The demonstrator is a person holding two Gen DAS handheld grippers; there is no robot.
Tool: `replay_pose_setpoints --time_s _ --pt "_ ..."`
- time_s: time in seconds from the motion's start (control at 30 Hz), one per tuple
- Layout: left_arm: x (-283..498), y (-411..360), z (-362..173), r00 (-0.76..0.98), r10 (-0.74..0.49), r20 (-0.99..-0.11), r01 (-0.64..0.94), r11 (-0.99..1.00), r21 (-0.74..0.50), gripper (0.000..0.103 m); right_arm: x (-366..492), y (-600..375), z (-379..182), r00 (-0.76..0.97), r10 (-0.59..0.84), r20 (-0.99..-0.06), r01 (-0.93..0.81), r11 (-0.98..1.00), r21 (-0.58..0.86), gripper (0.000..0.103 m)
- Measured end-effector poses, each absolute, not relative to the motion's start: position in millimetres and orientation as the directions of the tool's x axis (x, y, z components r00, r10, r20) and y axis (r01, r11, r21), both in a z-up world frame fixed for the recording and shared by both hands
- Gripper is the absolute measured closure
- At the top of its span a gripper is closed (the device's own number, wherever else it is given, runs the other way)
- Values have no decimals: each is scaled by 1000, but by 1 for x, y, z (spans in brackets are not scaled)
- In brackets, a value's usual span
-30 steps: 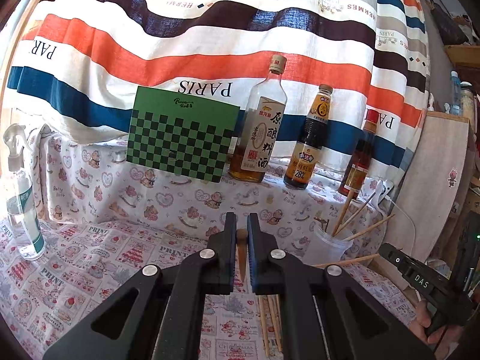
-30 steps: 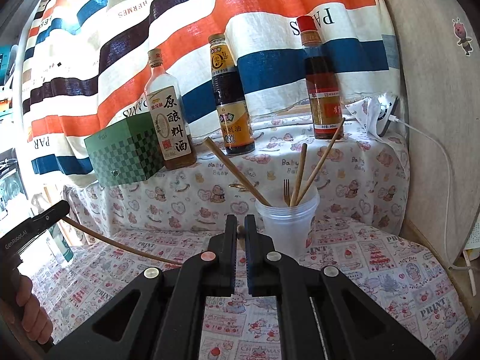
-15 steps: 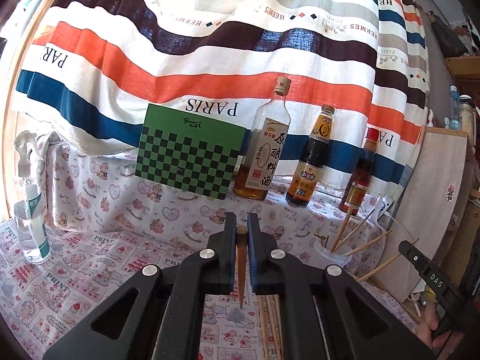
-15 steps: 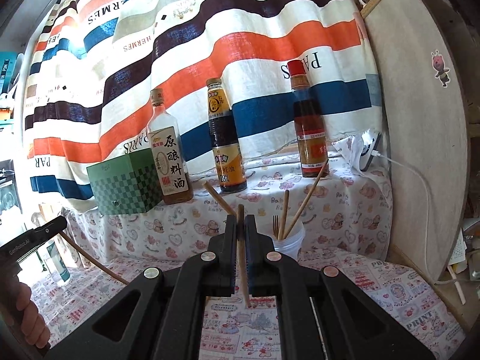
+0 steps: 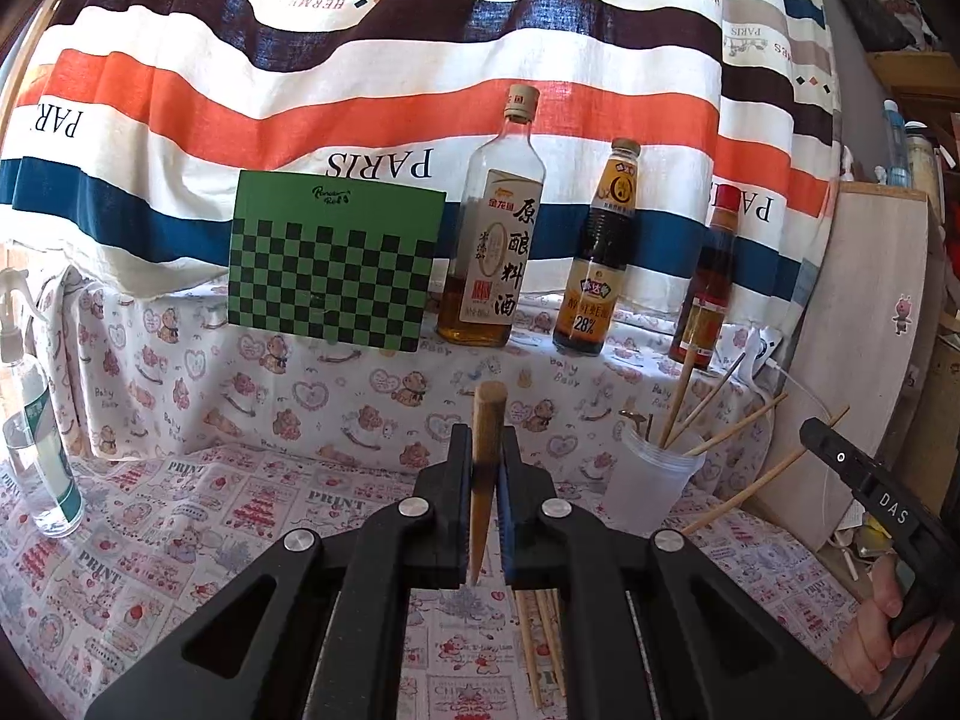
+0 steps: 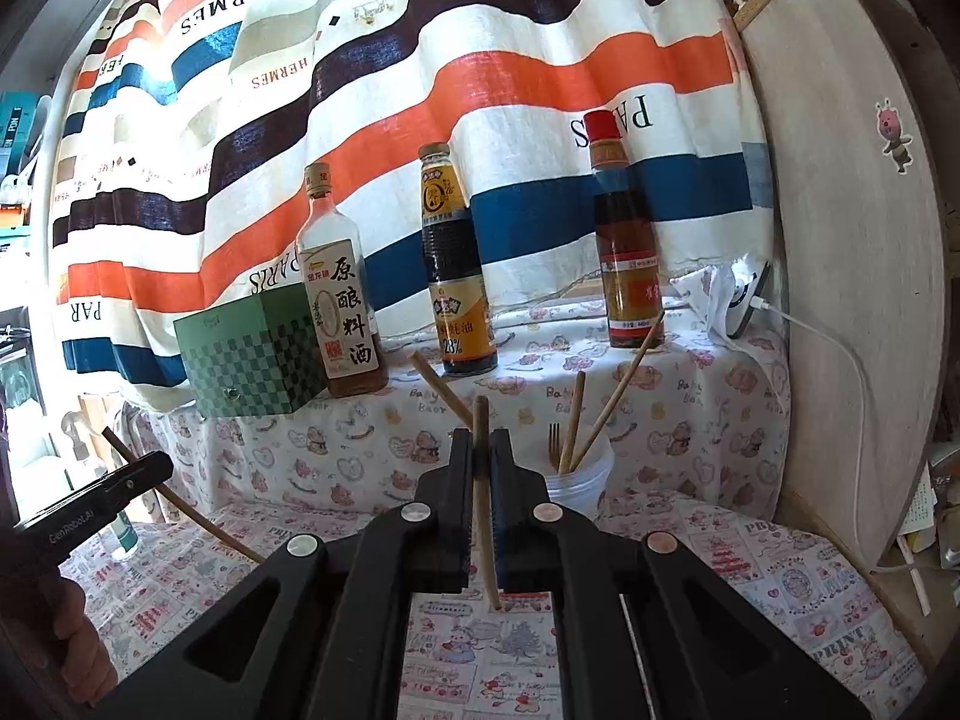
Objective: Organize utensils
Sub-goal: 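Lift both held chopsticks upright toward the cup, then lower the chopsticks into the cup and open both grippers to release them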
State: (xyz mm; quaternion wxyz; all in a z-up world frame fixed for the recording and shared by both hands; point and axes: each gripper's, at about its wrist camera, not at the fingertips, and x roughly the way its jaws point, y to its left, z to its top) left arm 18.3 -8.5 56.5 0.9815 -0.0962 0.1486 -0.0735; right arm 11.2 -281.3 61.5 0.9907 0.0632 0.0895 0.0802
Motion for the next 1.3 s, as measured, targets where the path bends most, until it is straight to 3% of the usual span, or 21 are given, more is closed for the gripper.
replay_pose_setpoints --time_s 0.37,0.67,0.93,1.0,1.3 --pt "15 1 62 951 -182 -250 118 961 -251 97 15 -292 64 967 189 -173 -157 970 183 97" --pt "38 -19 108 942 -222 -252 155 953 -259 97 31 -307 109 961 211 -179 -172 962 209 97" --pt "62 -63 154 922 -314 -225 245 926 -287 97 45 -340 166 988 155 -14 -145 949 278 97" --pt "63 -74 162 920 -331 -211 266 921 -284 97 49 -348 168 996 81 26 -85 953 289 97" --pt "89 -126 172 912 -361 -196 301 912 -279 97 86 -375 151 999 46 -10 -41 956 292 97"
